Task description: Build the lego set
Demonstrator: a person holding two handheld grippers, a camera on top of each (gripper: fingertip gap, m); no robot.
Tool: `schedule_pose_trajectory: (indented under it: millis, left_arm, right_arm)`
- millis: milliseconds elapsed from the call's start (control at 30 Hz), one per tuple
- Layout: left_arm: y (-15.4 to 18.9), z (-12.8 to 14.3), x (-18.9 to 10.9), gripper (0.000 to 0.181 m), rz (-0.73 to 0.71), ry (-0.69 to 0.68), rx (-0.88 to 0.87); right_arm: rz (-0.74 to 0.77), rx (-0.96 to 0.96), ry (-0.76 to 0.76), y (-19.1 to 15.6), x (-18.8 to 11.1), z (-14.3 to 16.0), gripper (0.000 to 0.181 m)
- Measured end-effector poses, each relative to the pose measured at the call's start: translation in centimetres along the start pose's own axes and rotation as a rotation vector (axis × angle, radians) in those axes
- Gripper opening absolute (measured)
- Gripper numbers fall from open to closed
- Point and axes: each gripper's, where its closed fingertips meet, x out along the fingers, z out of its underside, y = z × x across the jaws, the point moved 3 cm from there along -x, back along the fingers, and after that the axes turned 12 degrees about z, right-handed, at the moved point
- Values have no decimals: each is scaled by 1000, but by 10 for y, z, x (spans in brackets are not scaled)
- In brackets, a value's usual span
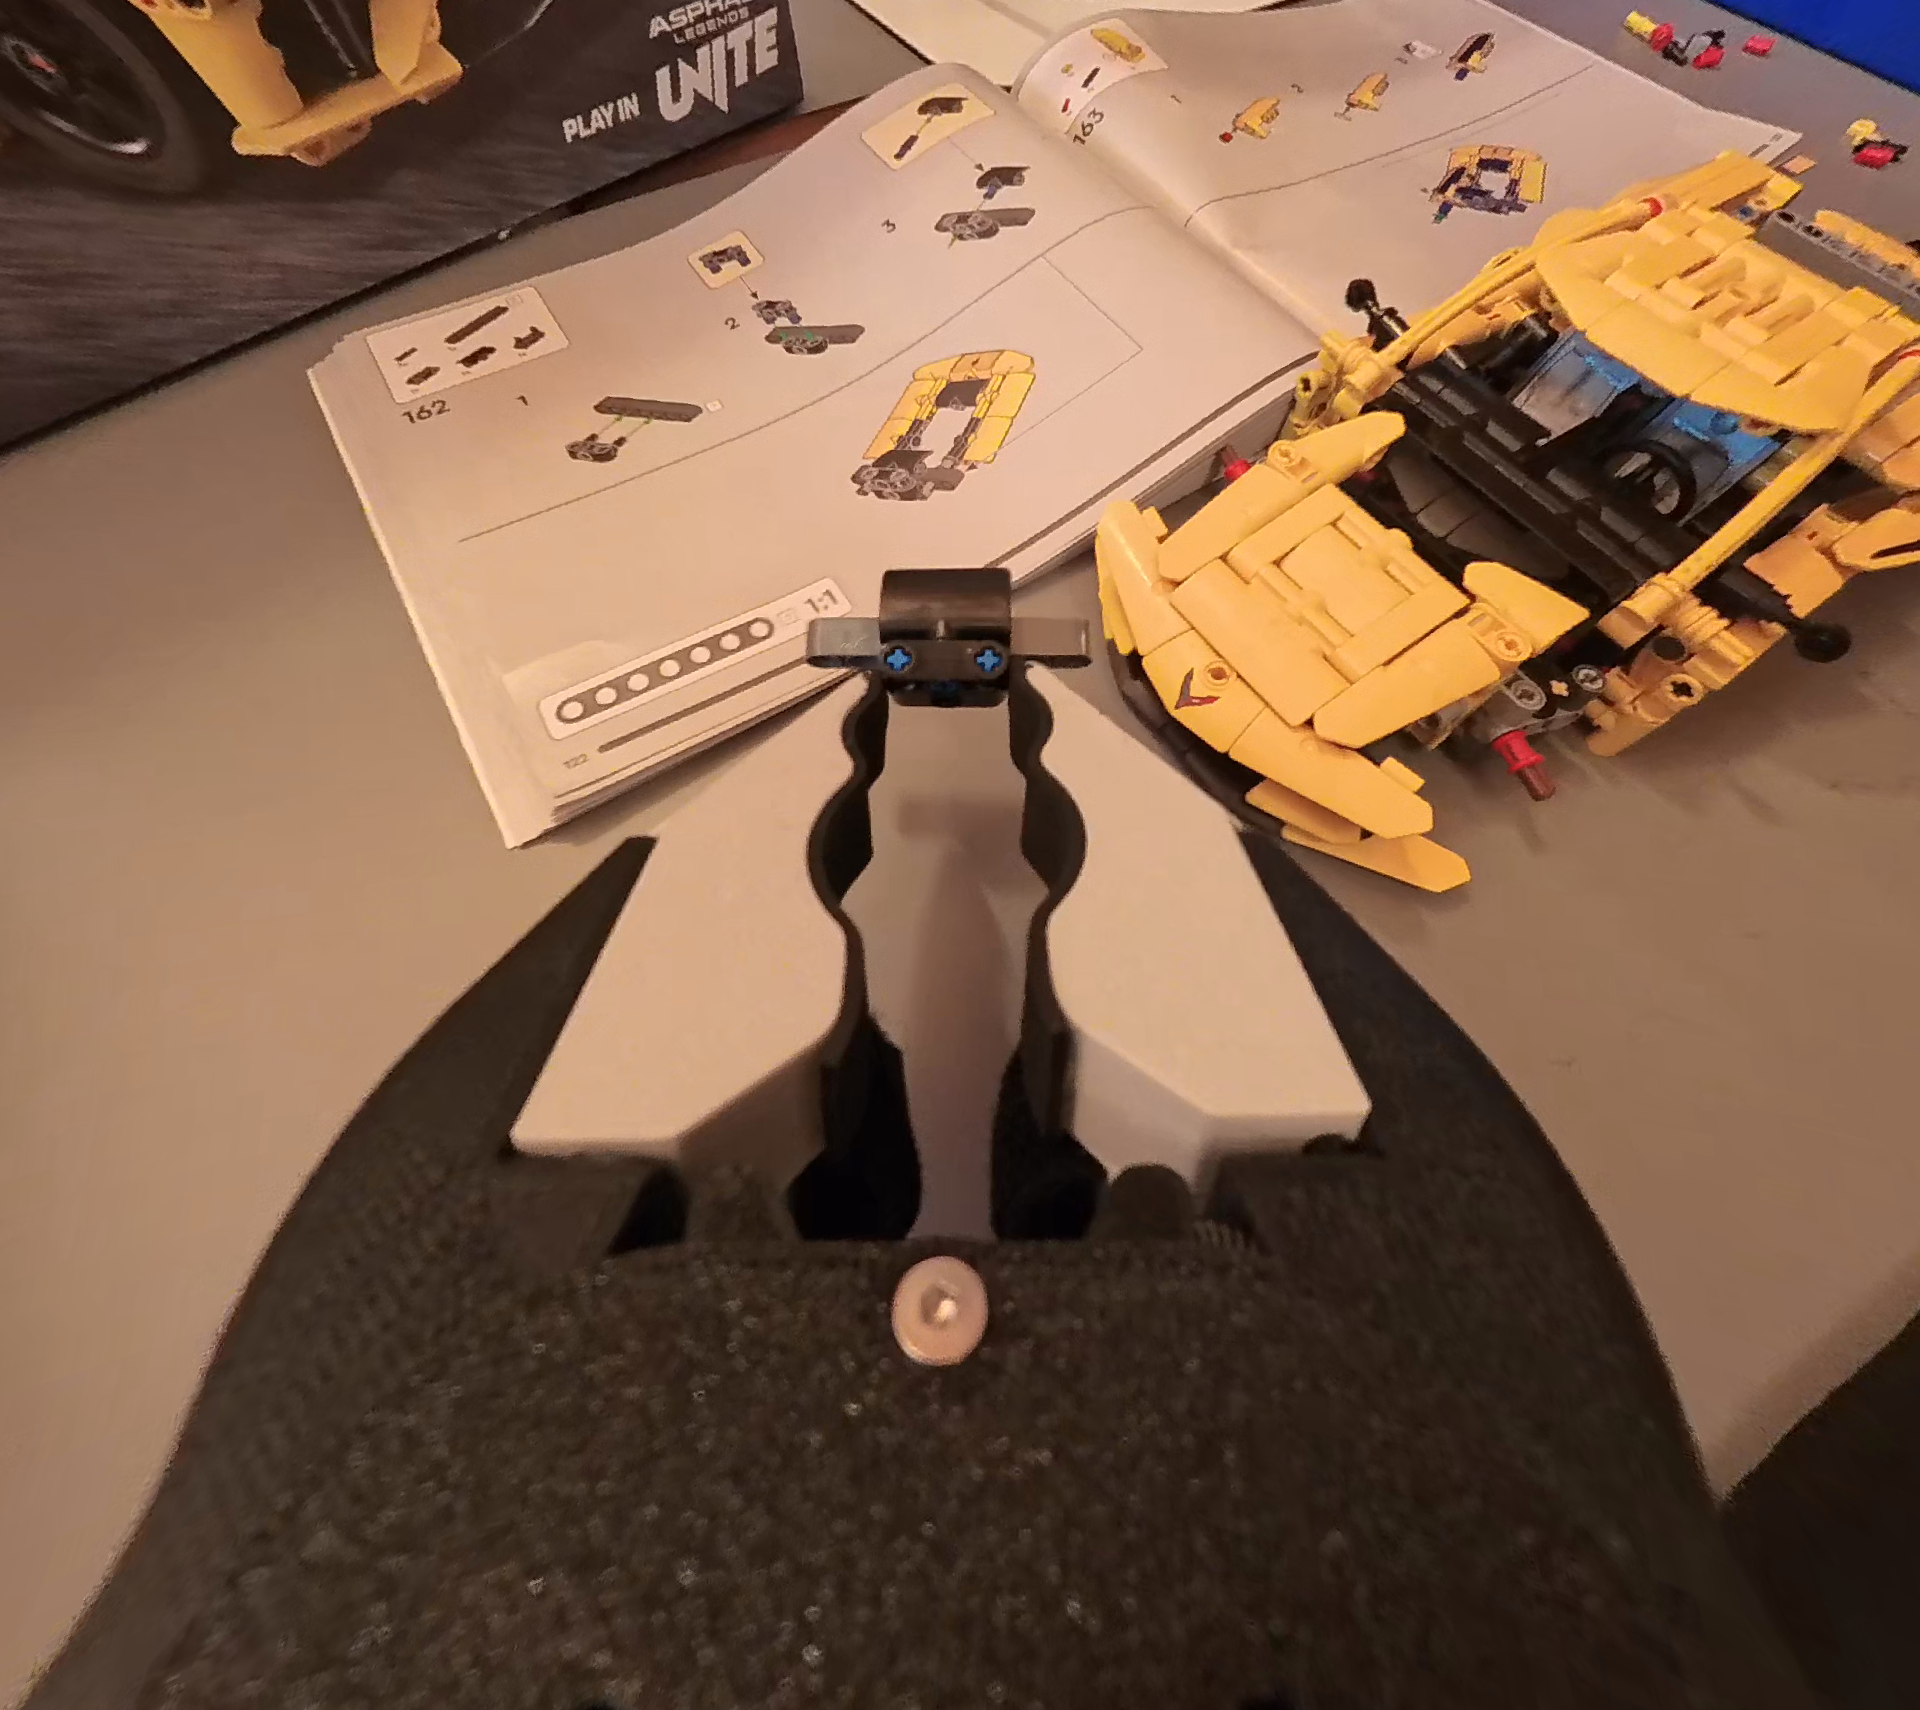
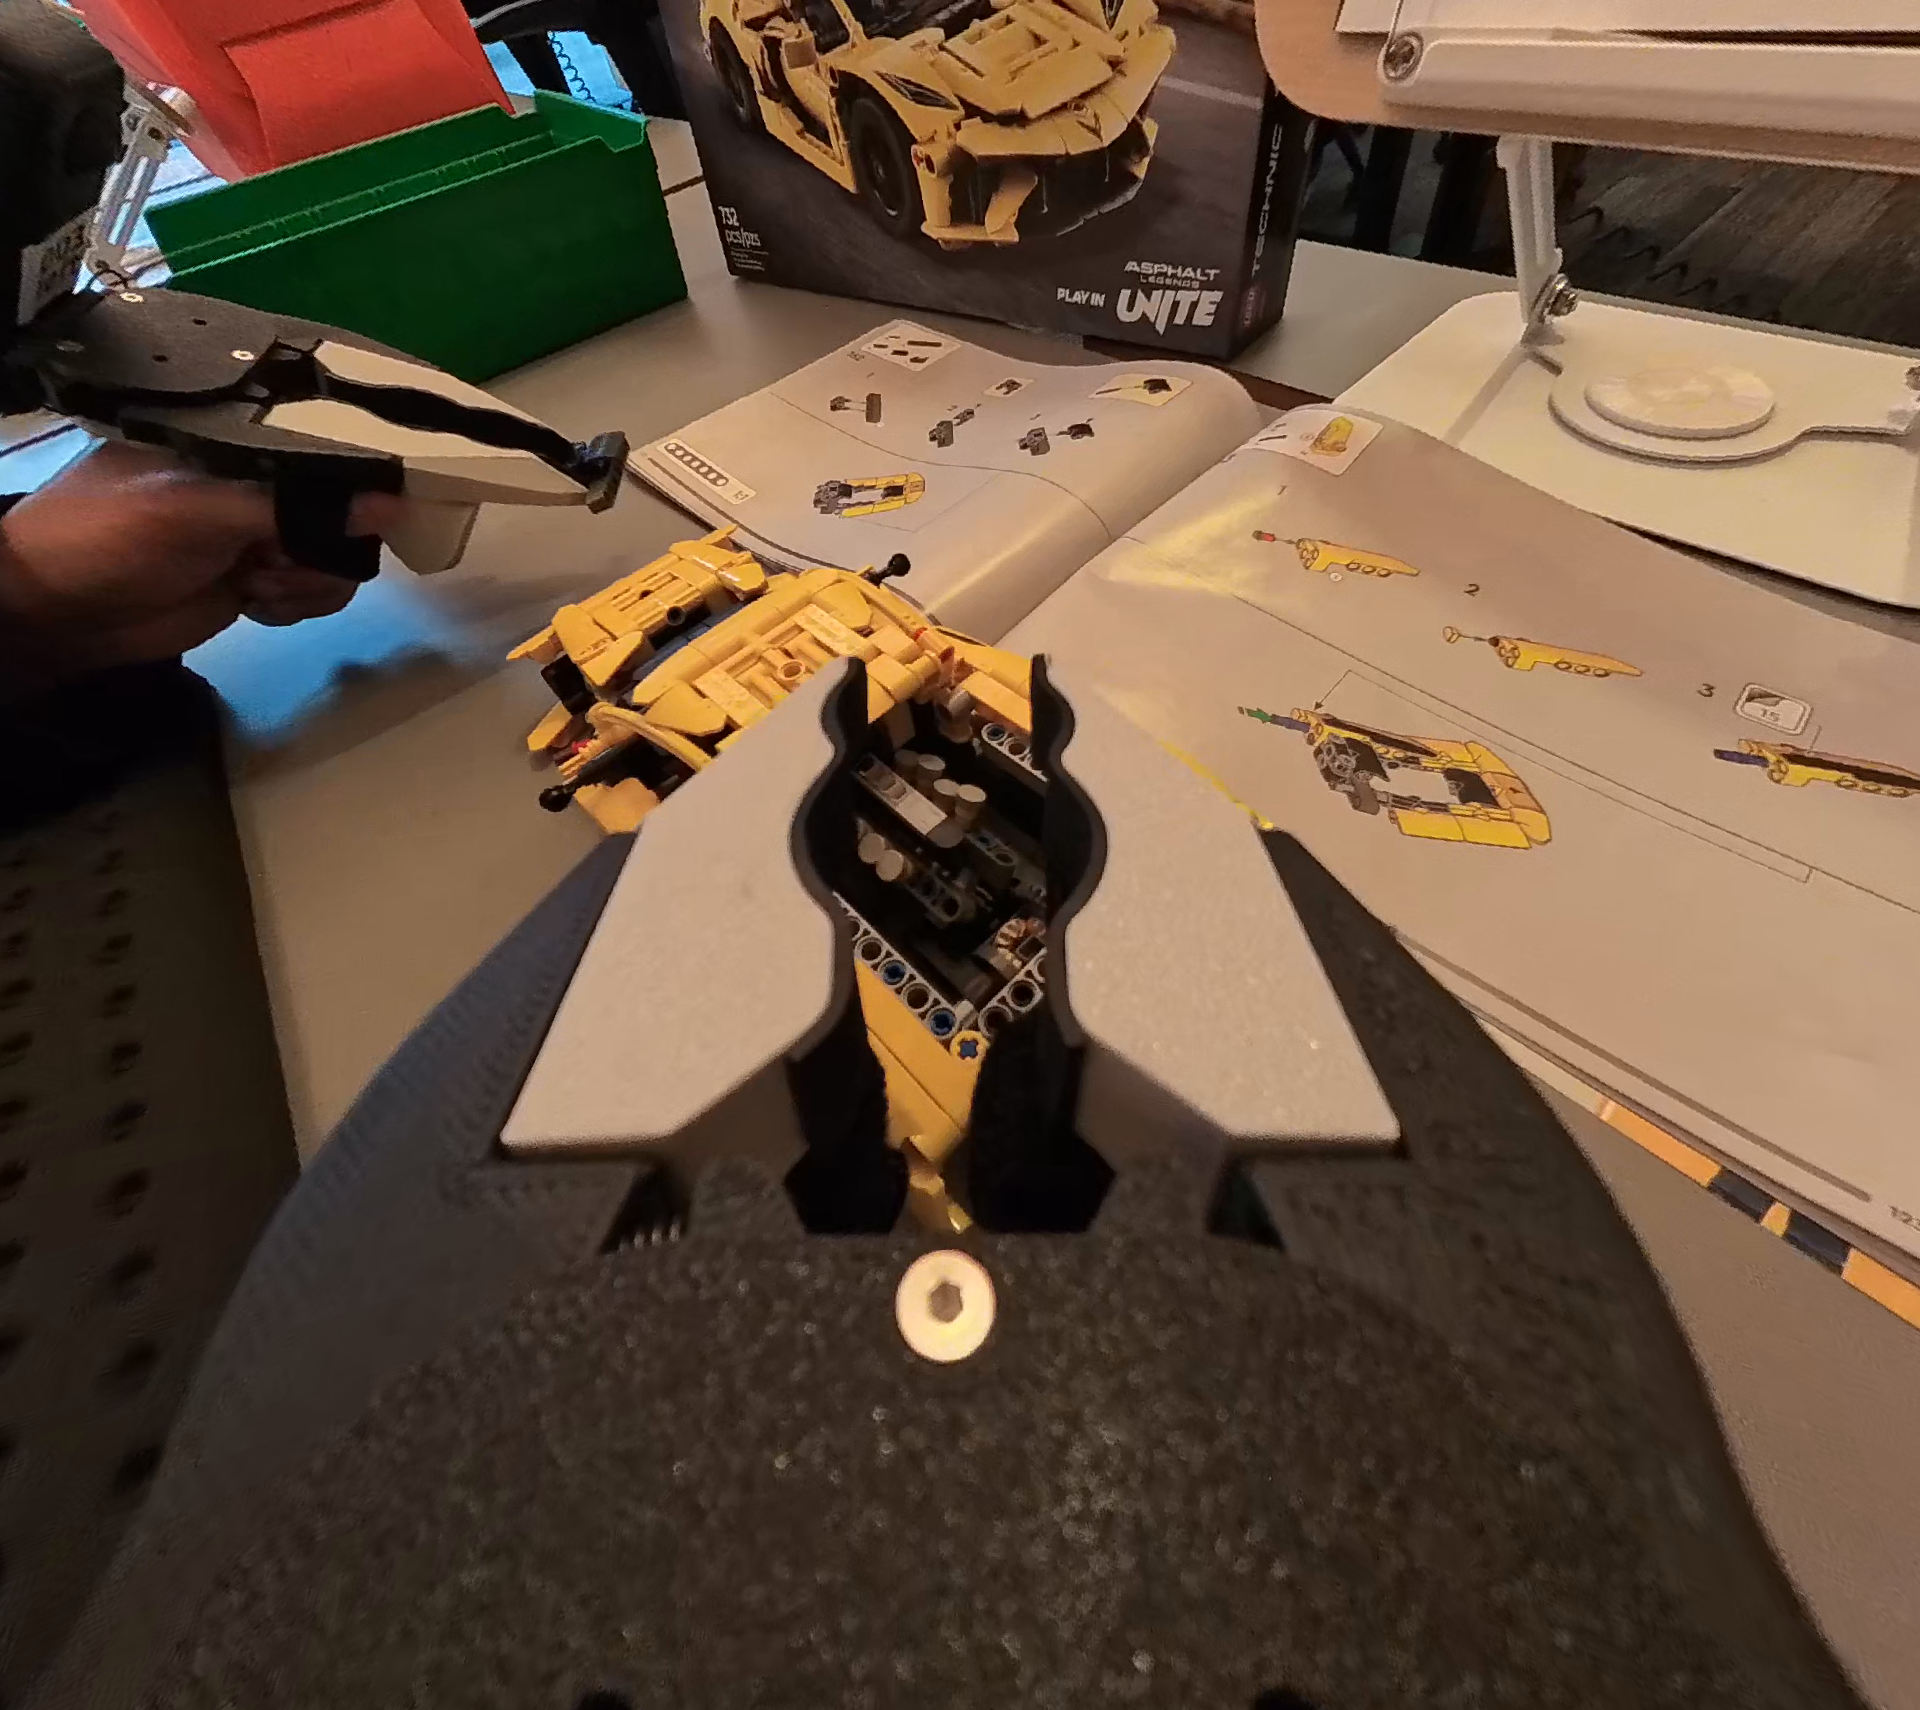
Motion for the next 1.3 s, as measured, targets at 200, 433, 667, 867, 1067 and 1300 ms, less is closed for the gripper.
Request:
schedule_pose_trajectory:
  millis: [200, 433, 667, 867, 1067, 1300]
  left_arm:
    - [4, -3, -1, 22, 93, 53, -87]
    - [17, -14, -4, 22, 160, 115, -27]
    - [115, -25, -14, 22, 550, 181, 332]
    - [143, 9, 0, 22, 668, -40, 407]
    - [152, 33, 8, 22, 679, -177, 472]
    - [164, 45, 14, 22, 719, -251, 490]
  right_arm:
    - [-2, -6, -1, -1, -1, 0, 30]
    - [-2, -2, -9, 0, 1, 2, 30]
    - [-9, -17, -1, -3, -2, 0, 30]
    - [85, -25, 110, 37, -23, -21, 34]
    - [46, -159, -219, 87, -70, 18, 43]
    - [-164, -438, -309, 83, -60, 78, 65]
